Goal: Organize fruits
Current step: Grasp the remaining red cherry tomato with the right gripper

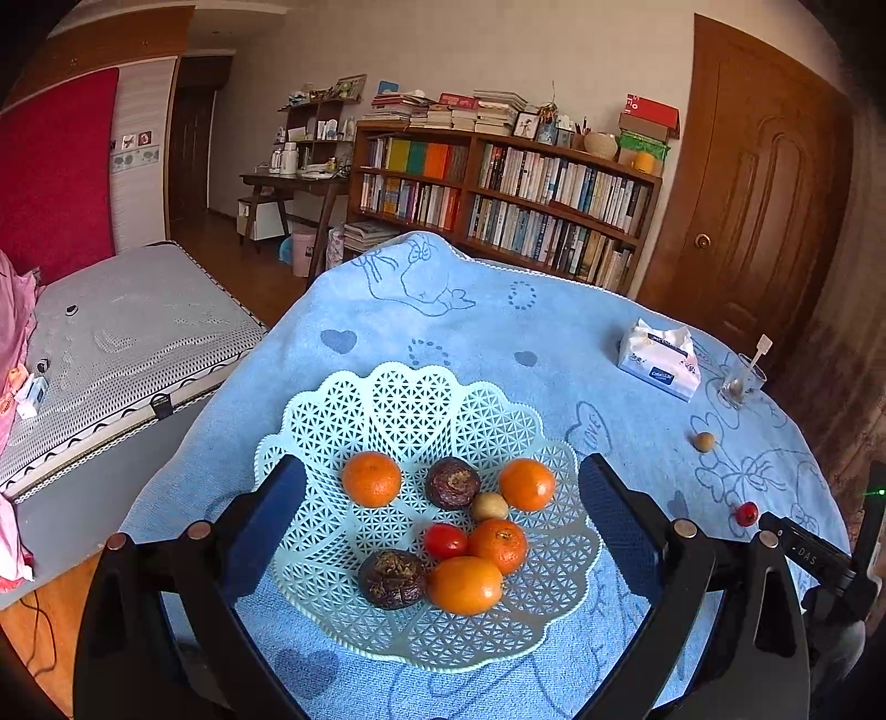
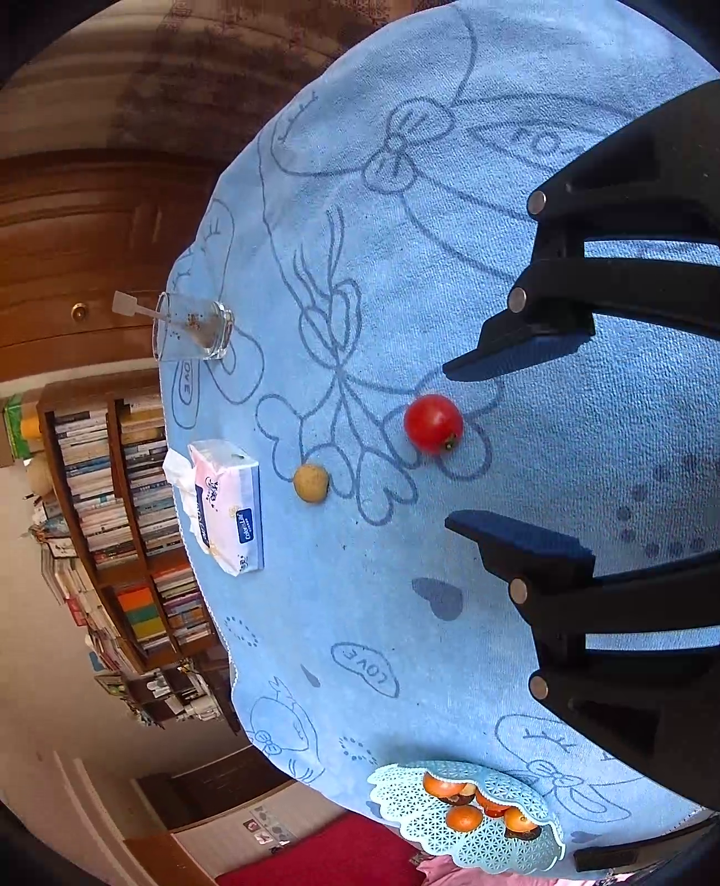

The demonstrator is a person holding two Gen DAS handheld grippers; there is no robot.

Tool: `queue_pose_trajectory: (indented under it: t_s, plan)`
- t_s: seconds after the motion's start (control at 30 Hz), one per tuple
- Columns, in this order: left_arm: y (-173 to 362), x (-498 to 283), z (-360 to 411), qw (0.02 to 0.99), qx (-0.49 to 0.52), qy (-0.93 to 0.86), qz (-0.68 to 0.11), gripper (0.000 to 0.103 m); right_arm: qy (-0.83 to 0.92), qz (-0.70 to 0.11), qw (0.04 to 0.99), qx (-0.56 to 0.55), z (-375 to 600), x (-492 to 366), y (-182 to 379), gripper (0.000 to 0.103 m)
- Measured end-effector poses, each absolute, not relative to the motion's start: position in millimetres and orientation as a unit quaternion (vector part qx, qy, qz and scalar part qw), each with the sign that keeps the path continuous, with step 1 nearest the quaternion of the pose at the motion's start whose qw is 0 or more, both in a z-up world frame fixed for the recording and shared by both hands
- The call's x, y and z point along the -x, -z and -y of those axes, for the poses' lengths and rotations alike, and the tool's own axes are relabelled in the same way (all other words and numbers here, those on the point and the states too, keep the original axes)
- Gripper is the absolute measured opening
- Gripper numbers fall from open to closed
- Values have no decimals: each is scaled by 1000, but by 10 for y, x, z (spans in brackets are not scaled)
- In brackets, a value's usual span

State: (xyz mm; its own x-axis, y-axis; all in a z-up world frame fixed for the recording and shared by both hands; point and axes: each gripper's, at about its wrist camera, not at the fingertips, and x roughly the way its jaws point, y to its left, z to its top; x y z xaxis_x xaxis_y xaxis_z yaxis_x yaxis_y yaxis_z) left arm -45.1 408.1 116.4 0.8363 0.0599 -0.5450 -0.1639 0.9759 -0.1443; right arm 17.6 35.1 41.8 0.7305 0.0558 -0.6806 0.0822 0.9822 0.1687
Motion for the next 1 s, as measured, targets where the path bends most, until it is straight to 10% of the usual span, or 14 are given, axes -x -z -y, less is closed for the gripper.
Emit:
queue_pose_trajectory:
  t_s: [1.0]
  plan:
    - [-947,-63,-3046,947,20,21,-321,100,-15,-397,917,-39,-149,-463,-270,29]
